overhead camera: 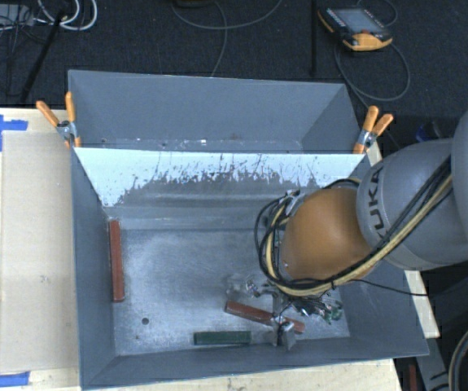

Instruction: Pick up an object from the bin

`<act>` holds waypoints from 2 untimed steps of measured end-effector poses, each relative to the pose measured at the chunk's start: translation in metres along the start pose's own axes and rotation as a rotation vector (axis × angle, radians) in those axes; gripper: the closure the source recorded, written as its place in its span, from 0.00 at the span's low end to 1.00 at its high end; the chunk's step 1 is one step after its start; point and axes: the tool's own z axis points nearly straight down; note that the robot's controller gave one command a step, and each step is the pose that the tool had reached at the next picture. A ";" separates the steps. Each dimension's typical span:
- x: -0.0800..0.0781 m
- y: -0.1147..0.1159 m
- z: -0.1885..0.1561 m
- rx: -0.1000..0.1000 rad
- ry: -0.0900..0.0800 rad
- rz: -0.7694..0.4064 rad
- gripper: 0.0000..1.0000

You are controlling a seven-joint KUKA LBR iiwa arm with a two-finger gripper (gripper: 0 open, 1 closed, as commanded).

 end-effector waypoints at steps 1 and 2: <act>0.000 0.001 0.000 -0.002 0.000 0.002 1.00; -0.002 0.008 -0.101 -0.002 0.001 0.003 1.00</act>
Offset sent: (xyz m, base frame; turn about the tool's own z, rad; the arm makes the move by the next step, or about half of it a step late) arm 0.0000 0.0000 0.0000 0.0000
